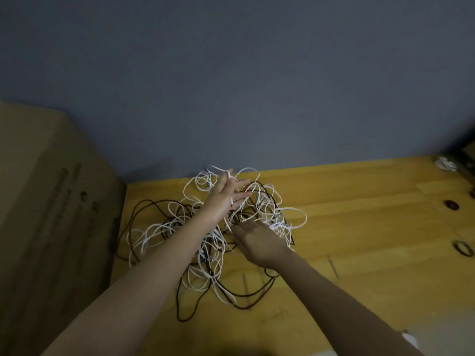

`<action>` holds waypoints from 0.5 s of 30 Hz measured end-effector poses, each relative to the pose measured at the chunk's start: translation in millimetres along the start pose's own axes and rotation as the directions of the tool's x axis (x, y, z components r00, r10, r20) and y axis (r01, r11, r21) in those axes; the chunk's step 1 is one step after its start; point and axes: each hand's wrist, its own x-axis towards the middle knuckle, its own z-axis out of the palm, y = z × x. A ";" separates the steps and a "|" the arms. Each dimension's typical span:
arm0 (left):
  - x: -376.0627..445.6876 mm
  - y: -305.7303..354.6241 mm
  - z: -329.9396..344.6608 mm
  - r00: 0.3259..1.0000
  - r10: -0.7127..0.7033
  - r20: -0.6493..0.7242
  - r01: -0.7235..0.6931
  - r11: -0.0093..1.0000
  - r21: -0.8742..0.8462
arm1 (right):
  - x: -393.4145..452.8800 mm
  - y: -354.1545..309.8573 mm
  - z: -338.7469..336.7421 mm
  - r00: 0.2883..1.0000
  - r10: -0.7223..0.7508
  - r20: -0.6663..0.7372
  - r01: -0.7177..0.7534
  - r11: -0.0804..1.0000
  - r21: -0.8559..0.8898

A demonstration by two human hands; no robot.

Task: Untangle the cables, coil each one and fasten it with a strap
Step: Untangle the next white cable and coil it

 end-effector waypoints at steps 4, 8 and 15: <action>-12.7 -16.8 -2.0 0.980 -0.022 0.200 -0.095 0.823 0.560 | -12.5 6.3 -1.2 0.998 0.029 -0.051 -0.023 0.993 0.114; -22.7 -12.8 -1.4 0.953 -0.115 0.281 -0.184 0.516 0.837 | -16.6 27.7 -4.1 0.967 0.107 -0.233 -0.089 0.992 0.086; -12.8 6.9 -2.4 0.969 -0.019 0.247 -0.228 0.327 0.917 | -9.9 38.1 -7.7 0.827 0.347 -0.442 -0.304 0.938 0.167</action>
